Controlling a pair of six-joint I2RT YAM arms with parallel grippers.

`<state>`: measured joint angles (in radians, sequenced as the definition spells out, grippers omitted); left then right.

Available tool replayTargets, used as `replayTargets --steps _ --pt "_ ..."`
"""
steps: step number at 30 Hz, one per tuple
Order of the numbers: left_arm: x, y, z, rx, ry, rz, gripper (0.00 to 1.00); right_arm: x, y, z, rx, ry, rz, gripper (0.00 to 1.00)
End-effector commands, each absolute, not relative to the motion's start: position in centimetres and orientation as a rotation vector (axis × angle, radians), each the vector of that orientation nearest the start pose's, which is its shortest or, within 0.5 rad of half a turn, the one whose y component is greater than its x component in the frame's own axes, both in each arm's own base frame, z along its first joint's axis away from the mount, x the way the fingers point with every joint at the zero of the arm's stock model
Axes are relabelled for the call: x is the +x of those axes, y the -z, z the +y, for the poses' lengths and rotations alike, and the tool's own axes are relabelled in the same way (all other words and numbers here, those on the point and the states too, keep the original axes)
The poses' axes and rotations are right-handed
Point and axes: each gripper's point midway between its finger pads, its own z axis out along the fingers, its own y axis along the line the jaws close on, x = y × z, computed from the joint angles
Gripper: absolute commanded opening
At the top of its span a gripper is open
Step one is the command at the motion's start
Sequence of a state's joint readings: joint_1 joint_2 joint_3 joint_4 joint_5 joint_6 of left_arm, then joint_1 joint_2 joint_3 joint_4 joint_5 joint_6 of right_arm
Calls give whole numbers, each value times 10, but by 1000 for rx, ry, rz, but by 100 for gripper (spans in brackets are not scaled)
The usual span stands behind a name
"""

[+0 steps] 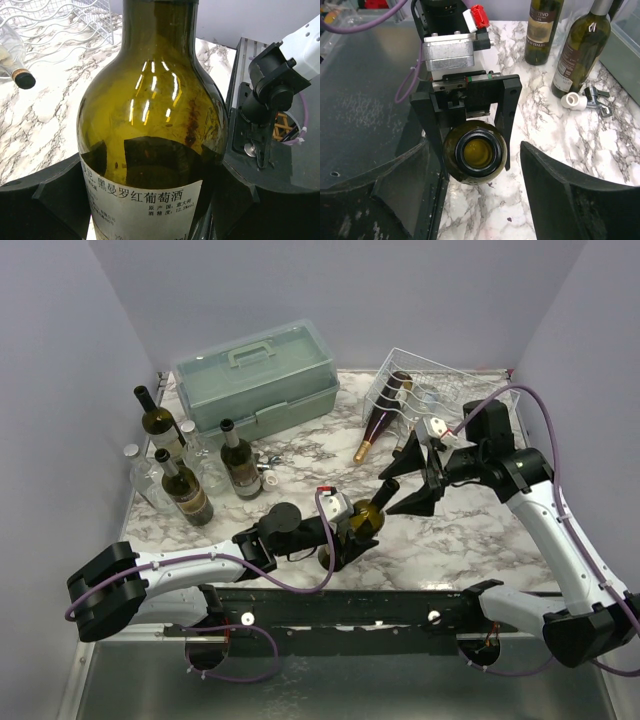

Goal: Take the wine bottle off the wine rack
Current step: Place the wine bottle at the center of the board.

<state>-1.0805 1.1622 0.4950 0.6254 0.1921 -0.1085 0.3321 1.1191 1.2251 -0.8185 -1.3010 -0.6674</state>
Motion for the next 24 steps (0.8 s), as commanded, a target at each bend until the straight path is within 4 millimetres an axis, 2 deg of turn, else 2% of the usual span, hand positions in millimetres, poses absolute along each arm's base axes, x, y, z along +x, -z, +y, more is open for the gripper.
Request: replayTargets --steps 1,7,13,14,18,20,21,24 --pt "146 -245 -364 875 1127 1281 0 165 -322 233 -1406 -1299 1269 73" --pt "147 -246 -366 870 1129 1278 0 166 -321 237 -1403 -1330 1284 67" --pt "148 -247 -367 865 1131 1278 0 167 -317 239 -1403 -1324 1307 54" --pt "148 -247 -368 865 1132 1279 0 167 -318 239 -1404 -1324 1305 50" --pt "148 -247 -369 861 1139 1286 0 167 -321 240 -1410 -1322 1291 15" --pt "148 -247 -369 855 1145 1292 0 167 -324 240 -1412 -1311 1282 3" --pt "148 -246 -369 851 1148 1296 6 168 -327 241 -1412 -1303 1276 0" --pt "147 -247 -369 841 1162 1304 43 172 -335 242 -1404 -1287 1270 0"
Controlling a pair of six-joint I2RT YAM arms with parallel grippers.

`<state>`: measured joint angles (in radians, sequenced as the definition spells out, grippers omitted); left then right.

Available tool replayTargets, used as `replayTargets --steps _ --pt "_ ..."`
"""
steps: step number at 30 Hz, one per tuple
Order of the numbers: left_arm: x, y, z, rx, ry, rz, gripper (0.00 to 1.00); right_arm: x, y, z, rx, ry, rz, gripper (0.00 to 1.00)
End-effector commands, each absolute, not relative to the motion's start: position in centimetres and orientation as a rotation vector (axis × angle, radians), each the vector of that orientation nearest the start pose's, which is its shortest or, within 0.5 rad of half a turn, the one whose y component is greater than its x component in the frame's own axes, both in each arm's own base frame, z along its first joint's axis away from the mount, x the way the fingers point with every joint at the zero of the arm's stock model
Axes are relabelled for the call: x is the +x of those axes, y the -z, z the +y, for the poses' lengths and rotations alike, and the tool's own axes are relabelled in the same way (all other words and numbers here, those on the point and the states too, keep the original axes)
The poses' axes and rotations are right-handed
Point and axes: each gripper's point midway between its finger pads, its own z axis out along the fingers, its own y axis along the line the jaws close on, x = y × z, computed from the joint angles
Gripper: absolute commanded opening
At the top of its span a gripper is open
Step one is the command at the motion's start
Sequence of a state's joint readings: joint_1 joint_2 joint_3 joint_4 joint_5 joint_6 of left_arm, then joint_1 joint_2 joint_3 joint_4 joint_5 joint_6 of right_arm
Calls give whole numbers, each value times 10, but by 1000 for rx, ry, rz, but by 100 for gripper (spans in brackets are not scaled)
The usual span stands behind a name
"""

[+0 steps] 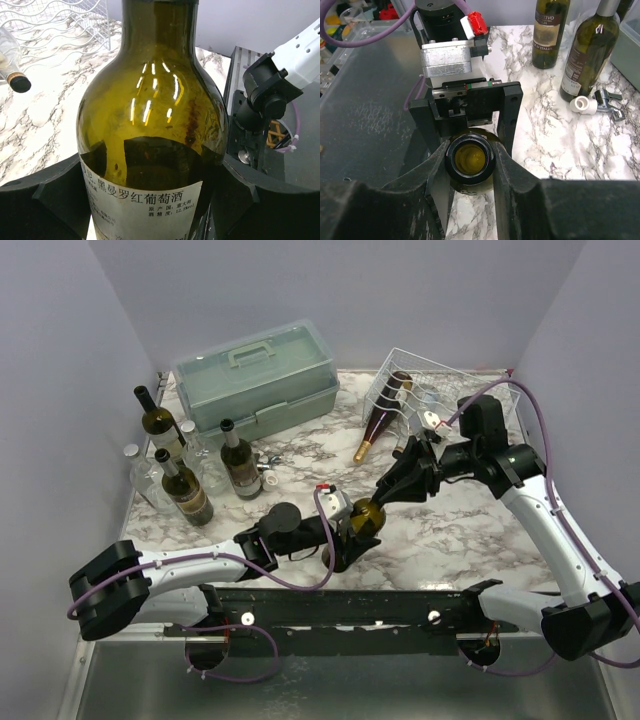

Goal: Take the wine bottle off the wine rack
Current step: Place the wine bottle at the center of the board.

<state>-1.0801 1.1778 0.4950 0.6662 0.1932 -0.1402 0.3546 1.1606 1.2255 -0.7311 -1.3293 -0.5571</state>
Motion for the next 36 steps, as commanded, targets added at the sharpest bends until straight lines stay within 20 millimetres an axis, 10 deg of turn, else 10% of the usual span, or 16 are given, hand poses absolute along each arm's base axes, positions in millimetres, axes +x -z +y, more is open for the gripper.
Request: replayTargets --steps 1,6,26,36 --pt "146 -247 -368 840 1167 1303 57 175 -338 242 -1400 -1278 1271 0" --pt "145 -249 -360 803 1179 1312 98 189 -349 246 -1383 -1236 1290 0" --pt "167 -232 -319 689 1022 1390 99 217 -348 254 -1333 -1210 1327 0" --pt "186 -229 -268 509 905 1589 99 256 -348 262 -1250 -1108 1378 0"
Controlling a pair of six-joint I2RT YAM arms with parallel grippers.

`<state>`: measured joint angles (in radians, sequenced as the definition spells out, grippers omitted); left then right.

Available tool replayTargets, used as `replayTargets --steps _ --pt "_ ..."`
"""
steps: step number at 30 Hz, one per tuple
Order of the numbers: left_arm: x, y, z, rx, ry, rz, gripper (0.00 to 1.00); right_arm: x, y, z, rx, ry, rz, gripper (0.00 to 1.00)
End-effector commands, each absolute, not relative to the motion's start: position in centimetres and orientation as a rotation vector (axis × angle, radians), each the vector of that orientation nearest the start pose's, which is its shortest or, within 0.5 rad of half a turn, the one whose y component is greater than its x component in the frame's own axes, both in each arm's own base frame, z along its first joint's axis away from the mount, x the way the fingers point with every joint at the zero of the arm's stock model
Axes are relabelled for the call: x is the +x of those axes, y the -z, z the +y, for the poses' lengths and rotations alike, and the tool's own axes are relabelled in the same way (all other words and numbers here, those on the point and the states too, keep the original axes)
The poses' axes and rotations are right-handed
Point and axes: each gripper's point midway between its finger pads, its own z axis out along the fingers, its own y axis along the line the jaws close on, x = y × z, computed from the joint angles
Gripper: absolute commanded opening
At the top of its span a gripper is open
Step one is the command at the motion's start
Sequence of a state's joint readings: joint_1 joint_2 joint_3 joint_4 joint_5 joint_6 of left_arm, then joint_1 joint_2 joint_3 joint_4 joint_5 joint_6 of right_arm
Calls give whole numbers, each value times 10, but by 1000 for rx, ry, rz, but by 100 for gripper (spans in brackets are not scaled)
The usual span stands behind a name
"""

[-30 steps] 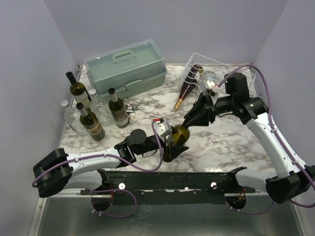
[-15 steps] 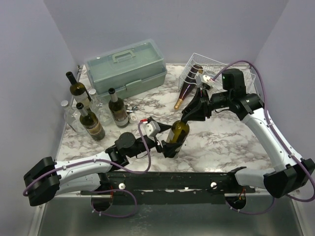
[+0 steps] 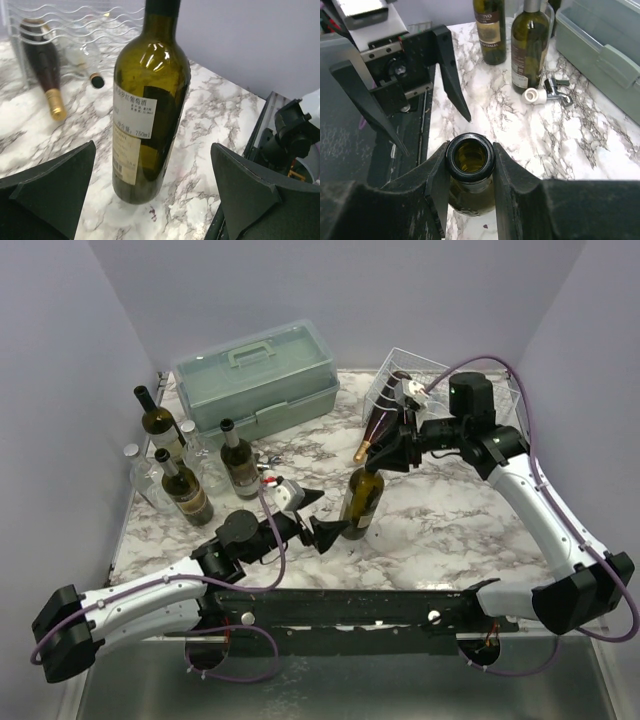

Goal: Take the wine bottle off the wine rack
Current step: Place the wine bottle at the center of the board.

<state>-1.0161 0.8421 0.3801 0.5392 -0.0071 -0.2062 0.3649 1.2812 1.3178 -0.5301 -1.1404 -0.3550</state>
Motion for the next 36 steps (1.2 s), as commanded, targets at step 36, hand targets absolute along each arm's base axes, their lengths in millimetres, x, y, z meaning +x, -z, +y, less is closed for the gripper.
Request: replayTargets --steps 36 --pt "166 -280 -172 347 777 1624 99 429 -361 414 -958 -653 1486 0"
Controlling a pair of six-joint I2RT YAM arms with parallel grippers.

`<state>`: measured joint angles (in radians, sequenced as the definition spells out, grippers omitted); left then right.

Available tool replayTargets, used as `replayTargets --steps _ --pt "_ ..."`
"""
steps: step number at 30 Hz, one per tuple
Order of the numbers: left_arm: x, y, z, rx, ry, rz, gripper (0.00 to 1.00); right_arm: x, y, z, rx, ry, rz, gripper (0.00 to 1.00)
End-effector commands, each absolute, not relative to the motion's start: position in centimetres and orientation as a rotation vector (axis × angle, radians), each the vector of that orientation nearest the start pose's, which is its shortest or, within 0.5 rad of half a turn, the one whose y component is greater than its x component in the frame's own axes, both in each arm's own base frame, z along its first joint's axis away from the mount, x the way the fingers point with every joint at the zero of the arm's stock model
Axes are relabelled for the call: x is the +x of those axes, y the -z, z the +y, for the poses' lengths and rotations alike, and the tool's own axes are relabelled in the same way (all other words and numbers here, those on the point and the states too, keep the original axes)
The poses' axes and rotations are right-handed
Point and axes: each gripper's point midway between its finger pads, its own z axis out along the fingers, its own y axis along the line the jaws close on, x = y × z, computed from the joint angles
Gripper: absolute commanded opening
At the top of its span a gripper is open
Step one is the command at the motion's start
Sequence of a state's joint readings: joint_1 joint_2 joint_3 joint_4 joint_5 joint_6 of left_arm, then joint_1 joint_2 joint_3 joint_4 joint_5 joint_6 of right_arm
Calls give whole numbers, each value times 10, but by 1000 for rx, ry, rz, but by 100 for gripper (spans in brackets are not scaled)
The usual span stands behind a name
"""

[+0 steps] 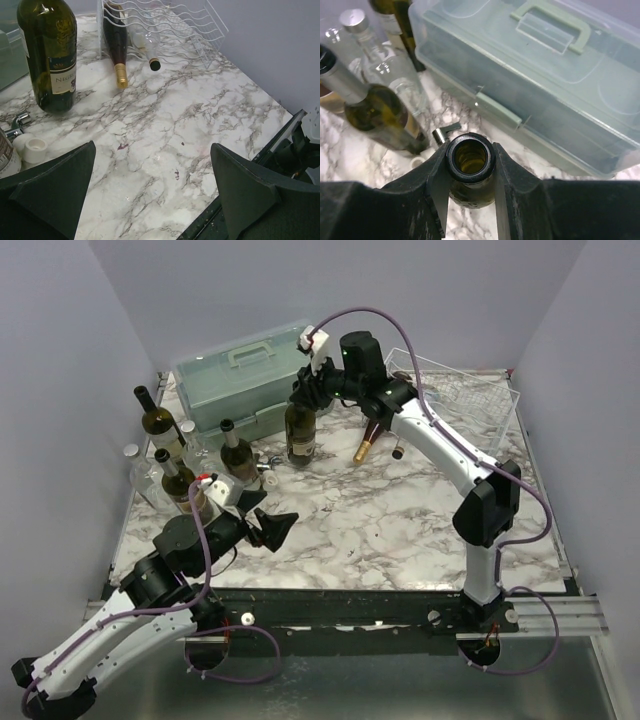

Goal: Take the wine bottle off the wine rack
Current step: Place the wine bottle at the center of the board.

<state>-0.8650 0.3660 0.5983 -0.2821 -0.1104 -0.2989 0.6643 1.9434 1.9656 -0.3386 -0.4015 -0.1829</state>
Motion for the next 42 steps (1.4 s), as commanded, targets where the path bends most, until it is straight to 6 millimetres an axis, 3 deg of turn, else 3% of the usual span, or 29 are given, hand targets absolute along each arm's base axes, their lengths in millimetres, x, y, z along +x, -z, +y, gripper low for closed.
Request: replayTargets --steps 1,11,20,29,35,42 --pt "165 -281 -172 344 777 1621 99 432 -360 417 -956 -644 1484 0" --pt "164 -280 -167 334 772 1618 99 457 -351 430 -919 -596 1482 0" --pt "164 -279 -169 333 777 1624 99 459 -331 435 -940 -604 1505 6" --pt "165 -275 -173 340 788 1634 99 454 -312 439 -966 -639 1536 37" --pt "164 -274 -176 339 807 1634 99 453 -313 438 -960 -646 1542 75" --pt "163 -271 -182 336 843 1636 99 445 -332 431 -935 -656 1534 92"
